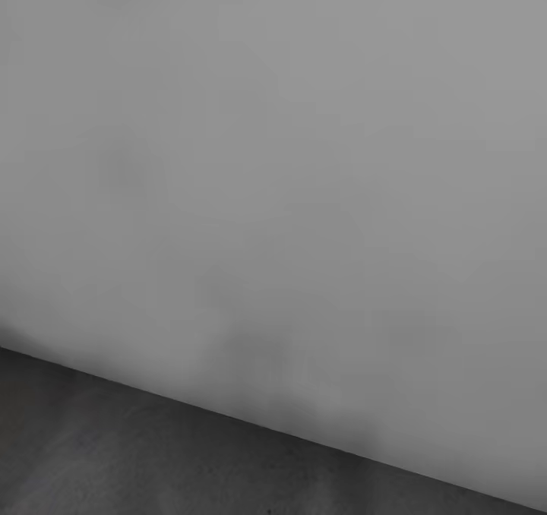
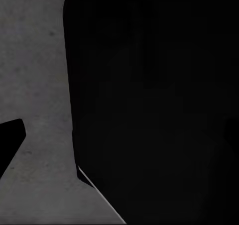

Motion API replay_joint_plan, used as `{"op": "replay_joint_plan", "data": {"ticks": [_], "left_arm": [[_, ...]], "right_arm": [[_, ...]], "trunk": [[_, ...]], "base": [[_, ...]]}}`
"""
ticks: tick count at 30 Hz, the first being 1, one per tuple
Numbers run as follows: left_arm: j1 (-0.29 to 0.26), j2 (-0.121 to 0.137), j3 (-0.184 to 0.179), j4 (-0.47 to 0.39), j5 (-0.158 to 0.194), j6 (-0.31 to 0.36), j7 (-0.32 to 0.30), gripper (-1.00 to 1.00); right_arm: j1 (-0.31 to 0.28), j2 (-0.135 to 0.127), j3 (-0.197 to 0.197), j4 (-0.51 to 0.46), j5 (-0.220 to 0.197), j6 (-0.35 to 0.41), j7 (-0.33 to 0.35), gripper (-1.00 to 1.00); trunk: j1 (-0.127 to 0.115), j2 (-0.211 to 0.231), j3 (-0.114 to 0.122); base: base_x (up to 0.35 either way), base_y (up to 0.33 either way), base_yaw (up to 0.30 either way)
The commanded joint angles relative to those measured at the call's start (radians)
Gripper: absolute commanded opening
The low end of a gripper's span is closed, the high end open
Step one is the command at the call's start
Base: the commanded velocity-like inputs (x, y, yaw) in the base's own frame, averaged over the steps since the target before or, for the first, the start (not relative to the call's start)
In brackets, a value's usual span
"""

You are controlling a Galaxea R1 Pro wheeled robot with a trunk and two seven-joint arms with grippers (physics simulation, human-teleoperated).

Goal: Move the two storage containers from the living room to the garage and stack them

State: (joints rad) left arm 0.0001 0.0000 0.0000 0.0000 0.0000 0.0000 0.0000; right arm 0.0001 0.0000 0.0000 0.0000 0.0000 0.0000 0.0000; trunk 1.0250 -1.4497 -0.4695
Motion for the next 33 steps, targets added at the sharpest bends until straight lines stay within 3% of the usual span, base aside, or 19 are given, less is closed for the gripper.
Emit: {"op": "replay_joint_plan", "data": {"ticks": [1, 4, 25, 33], "left_arm": [[-0.006, -0.006, -0.001, -0.006, -0.005, -0.006, -0.002, 1.0], [-0.011, -0.02, 0.0, -0.007, -0.003, -0.023, -0.002, 1.0], [-0.012, -0.015, 0.0, -0.007, -0.003, -0.033, -0.002, 1.0], [-0.012, -0.009, -0.006, -0.007, -0.007, -0.01, -0.003, 1.0]], "right_arm": [[-0.002, -0.006, -0.006, -0.006, 0.003, -0.005, -0.006, 1.0], [-0.001, -0.012, -0.003, -0.006, 0.004, -0.005, -0.01, 1.0], [-0.001, -0.012, -0.001, -0.005, 0.004, -0.005, -0.009, 1.0], [0.0, -0.008, -0.006, -0.001, -0.002, -0.005, 0.012, 1.0]], "trunk": [[0.0, 0.0, 0.0], [0.0, 0.0, 0.0], [0.0, 0.0, -0.001], [0.0, 0.0, -0.001]], "base": [[0.0, 0.0, 0.0], [0.0, 0.0, 0.0], [0.0, 0.0, -0.001], [0.0, 0.0, -0.169]]}}
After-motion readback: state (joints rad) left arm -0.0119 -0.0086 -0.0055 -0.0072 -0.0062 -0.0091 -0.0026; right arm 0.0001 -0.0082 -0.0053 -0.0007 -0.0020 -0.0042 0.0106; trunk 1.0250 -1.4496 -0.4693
